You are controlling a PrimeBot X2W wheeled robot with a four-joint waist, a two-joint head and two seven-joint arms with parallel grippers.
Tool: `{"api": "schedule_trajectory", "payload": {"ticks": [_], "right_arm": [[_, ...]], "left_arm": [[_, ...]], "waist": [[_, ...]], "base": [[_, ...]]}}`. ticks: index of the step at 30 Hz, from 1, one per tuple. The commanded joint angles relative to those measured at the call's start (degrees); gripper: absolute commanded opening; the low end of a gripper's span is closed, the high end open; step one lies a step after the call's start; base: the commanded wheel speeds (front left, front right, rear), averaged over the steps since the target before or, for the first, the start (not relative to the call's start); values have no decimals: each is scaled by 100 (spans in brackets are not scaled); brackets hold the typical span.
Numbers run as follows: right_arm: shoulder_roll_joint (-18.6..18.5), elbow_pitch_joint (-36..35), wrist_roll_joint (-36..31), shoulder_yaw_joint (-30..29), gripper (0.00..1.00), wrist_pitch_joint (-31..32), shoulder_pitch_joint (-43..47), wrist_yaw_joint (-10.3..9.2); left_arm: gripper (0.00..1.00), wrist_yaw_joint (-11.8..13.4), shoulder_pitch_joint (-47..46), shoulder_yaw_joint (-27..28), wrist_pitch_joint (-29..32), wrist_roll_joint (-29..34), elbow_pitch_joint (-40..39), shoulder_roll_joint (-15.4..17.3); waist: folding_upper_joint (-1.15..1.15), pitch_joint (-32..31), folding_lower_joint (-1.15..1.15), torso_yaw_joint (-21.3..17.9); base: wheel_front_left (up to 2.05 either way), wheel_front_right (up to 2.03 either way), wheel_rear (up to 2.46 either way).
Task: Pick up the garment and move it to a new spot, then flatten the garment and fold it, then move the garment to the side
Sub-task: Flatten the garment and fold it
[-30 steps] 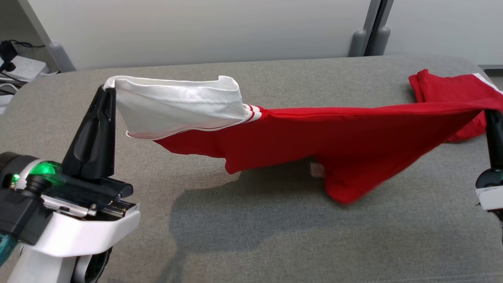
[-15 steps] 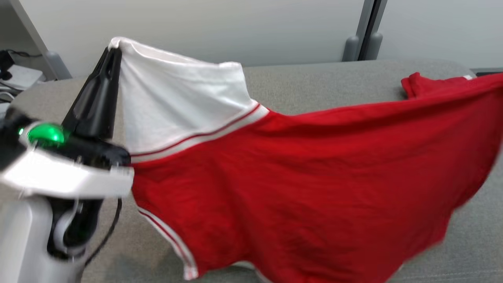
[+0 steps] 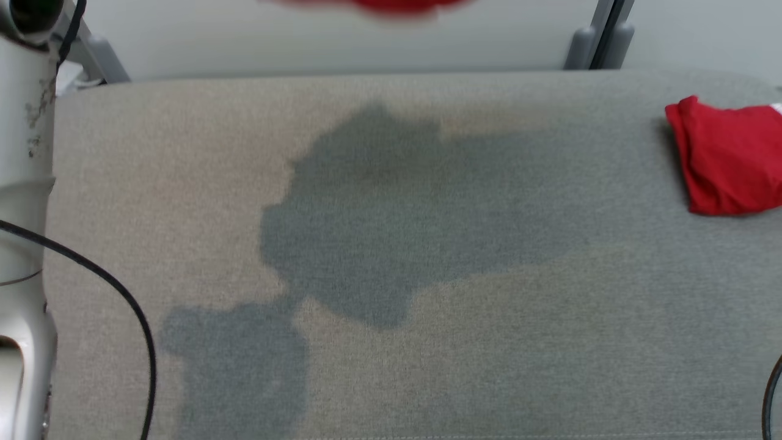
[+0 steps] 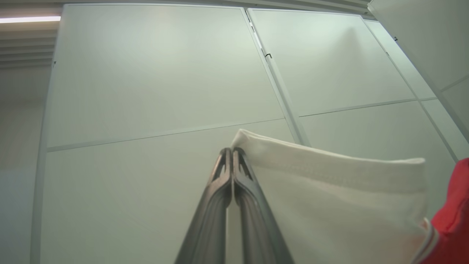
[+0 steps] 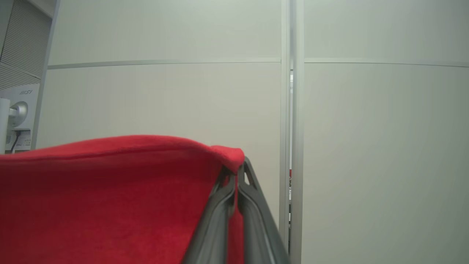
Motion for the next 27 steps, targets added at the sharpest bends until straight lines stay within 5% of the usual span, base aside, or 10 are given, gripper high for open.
{"api": "schedule_trajectory", "payload": {"ticks": [1,8,13,27], "right_arm": [[79,421,-133,349,0,-61,30,0],[105,1287,86,931,0,-133,569,0],[211,1271,167,964,0,-137,1181,0],[202,1126,824,755,0,-138,3385,0]], "left_arm": [[0,-36,31,-77,-5,31,-293,146],[0,-41,1182,-1109,-7,-402,-792,333],[0,-42,1823,-1257,-8,-354,-589,325],[0,-42,4328,-1113,-8,-36,-1577,636]], "waist": [[0,408,0,76],[0,1391,0,144],[0,1711,0,78],[0,1212,0,42]], "base": [[0,0,0],[0,0,0],[0,0,0],[0,0,0]]}}
